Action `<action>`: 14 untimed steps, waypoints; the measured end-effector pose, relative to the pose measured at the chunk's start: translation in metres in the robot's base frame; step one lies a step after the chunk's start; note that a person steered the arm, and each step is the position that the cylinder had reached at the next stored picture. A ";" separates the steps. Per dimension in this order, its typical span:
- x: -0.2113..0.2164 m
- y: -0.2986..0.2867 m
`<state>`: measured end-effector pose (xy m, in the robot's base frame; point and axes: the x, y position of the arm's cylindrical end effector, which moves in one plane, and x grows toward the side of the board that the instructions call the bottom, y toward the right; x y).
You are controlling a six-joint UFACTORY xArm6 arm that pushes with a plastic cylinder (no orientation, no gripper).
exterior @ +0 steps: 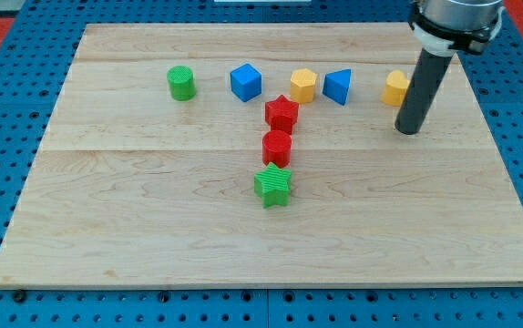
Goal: Slide the red star along with the red circle above the green star
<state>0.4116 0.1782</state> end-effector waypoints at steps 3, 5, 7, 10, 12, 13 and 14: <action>-0.053 -0.077; -0.042 -0.105; -0.035 -0.192; -0.069 -0.236; -0.050 -0.260; -0.017 -0.214; 0.015 -0.187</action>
<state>0.4268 -0.0089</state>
